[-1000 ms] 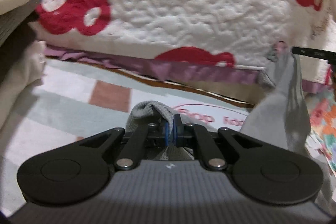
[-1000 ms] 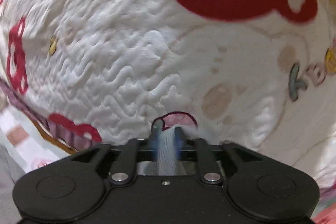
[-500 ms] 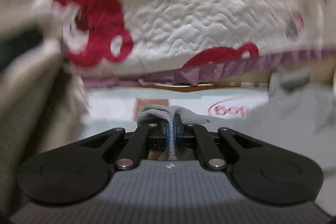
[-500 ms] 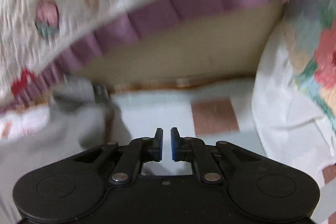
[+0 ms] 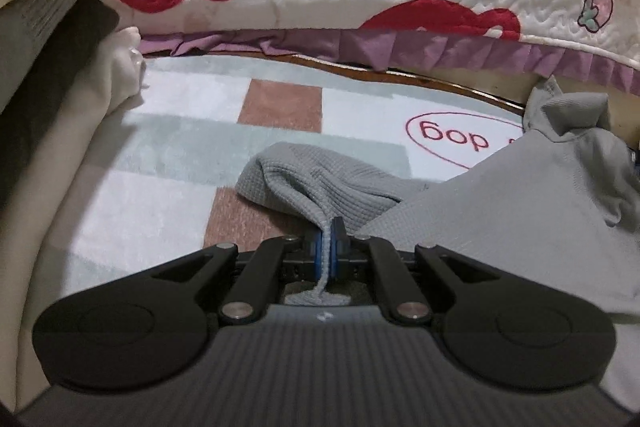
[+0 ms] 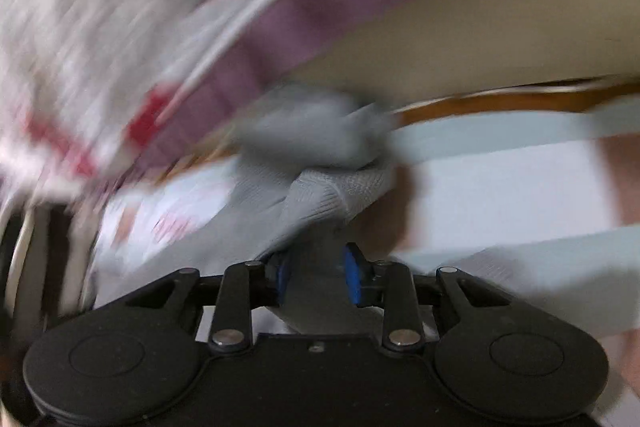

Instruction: Fold clothes

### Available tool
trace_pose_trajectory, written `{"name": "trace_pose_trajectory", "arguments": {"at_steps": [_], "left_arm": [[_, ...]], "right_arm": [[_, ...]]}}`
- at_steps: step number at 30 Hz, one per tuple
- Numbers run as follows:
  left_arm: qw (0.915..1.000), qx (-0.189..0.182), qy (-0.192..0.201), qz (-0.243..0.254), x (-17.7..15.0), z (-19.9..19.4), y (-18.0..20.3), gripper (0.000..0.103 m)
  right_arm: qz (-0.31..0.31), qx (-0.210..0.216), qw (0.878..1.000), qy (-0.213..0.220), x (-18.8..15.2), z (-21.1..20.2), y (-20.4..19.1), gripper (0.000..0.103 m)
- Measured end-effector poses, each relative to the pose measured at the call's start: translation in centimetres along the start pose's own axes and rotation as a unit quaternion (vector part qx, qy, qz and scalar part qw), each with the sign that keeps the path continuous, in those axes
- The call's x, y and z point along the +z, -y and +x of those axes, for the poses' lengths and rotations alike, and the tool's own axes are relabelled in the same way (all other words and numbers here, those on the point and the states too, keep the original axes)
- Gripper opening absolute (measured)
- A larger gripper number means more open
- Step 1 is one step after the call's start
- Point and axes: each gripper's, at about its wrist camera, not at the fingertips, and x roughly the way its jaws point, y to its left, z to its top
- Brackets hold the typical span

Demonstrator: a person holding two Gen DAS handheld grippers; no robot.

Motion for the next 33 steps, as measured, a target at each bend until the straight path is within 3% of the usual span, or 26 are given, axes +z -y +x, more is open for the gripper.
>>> {"name": "trace_pose_trajectory", "arguments": {"at_steps": [3,6,9,11,14,18,21,26,28,29,30,31,33], "left_arm": [[0.9999,-0.004,-0.007,-0.010,0.1,0.1,-0.3,0.004],[0.9999,-0.005,-0.012,-0.011,0.2,0.3,-0.3,0.004],[0.9998,-0.007,-0.017,-0.009,0.2,0.3,-0.2,0.004],[0.9997,-0.009,-0.019,-0.011,0.2,0.3,-0.3,0.005],[0.9995,-0.012,-0.020,-0.018,0.3,0.3,-0.6,0.005],[0.9994,-0.014,-0.022,-0.022,0.3,0.5,-0.6,0.005],[0.9995,-0.013,-0.023,-0.020,0.3,0.7,-0.6,0.006],[0.9995,-0.012,-0.022,-0.019,0.2,0.9,-0.5,0.006],[0.9993,-0.015,-0.019,-0.029,0.2,1.1,-0.8,0.010],[0.9990,-0.020,-0.016,-0.037,0.2,1.2,-1.0,0.010],[0.9986,-0.024,-0.012,-0.045,0.2,1.3,-1.2,0.010],[0.9987,-0.030,-0.008,-0.041,0.2,1.4,-1.2,0.009],[0.9987,-0.039,0.006,-0.033,0.6,1.3,-1.1,0.005]], "right_arm": [[-0.095,0.027,0.994,-0.047,-3.5,1.5,-4.5,0.036],[-0.162,0.037,0.980,-0.107,-7.1,1.8,-7.3,0.037],[-0.192,0.012,0.977,-0.097,-8.4,-0.5,-7.9,0.037],[-0.167,0.000,0.983,-0.073,-8.4,-2.1,-6.5,0.037],[-0.104,-0.016,0.994,-0.030,-8.0,-4.5,-3.5,0.052],[-0.020,-0.036,0.999,0.027,-7.4,-7.7,0.5,0.052],[0.044,-0.050,0.995,0.069,-7.0,-10.1,3.5,0.052],[0.064,-0.012,0.996,0.059,-7.2,-7.5,3.4,0.052],[0.053,-0.026,0.997,0.052,-6.4,-5.5,3.3,0.053],[0.039,-0.034,0.997,0.052,-6.0,-4.8,3.2,0.047],[0.023,-0.032,0.998,0.056,-5.3,-4.6,3.2,0.010],[0.014,-0.027,0.997,0.070,-4.6,-4.8,3.3,0.006],[0.031,-0.020,0.991,0.132,-3.4,-6.9,3.7,0.006]]}}
